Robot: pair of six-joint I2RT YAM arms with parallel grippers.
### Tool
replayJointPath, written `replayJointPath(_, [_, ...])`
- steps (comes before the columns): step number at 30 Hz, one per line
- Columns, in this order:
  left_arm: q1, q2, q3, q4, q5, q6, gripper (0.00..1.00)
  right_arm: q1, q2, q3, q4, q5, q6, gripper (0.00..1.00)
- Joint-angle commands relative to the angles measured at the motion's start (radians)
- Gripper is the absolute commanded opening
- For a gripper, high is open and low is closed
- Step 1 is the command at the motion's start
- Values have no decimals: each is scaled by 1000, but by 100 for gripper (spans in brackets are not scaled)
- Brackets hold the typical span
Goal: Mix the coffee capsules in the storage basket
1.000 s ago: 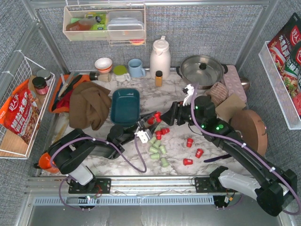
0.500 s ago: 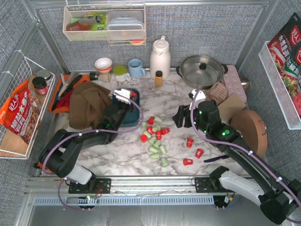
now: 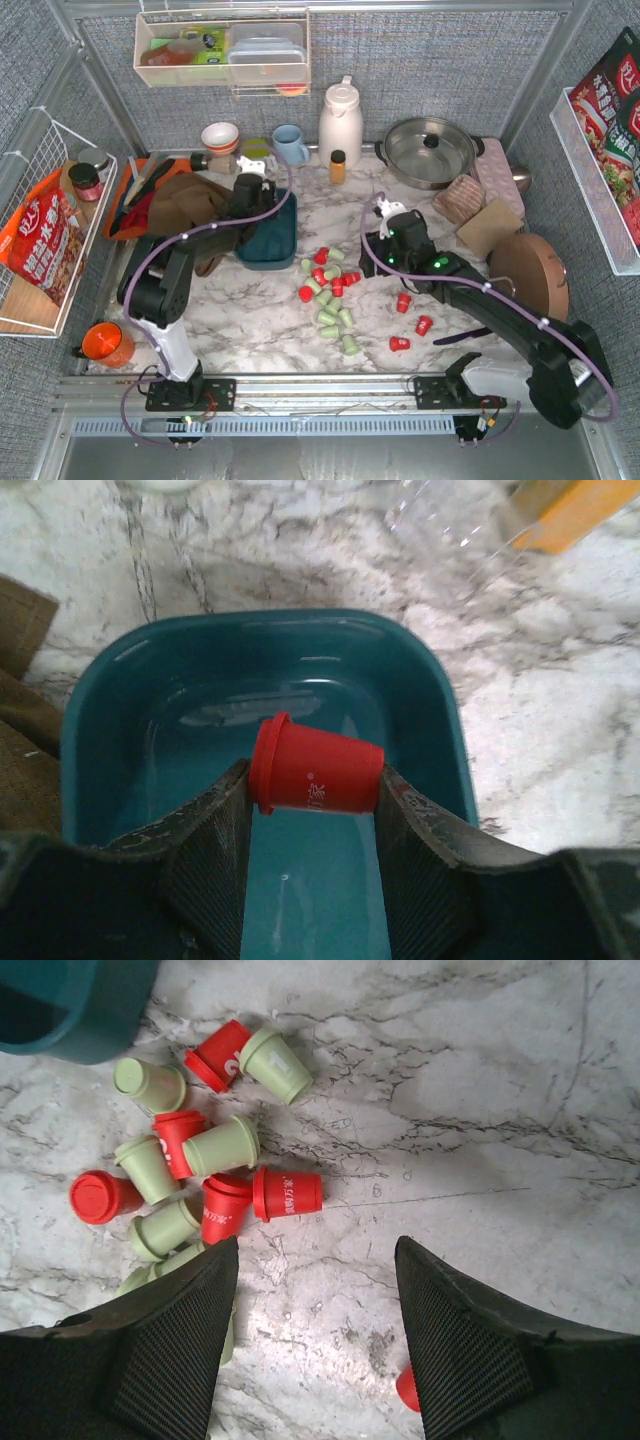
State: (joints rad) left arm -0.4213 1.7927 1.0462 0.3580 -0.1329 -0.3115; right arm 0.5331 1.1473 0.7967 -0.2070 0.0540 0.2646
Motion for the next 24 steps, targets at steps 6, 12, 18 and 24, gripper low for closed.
replayJointPath(6, [22, 175, 153, -155, 32, -43, 43, 14, 254, 42, 124, -69, -14, 71])
replayJointPath(12, [35, 187, 152, -142, 7, -39, 61, 24, 399, 97, 105, -98, -25, 72])
replayJointPath(18, [38, 141, 129, -130, 32, -21, 87, 36, 440, 109, 91, -100, -34, 72])
replayJointPath(24, [39, 23, 71, -96, 55, -18, 99, 39, 463, 108, 84, -90, -39, 71])
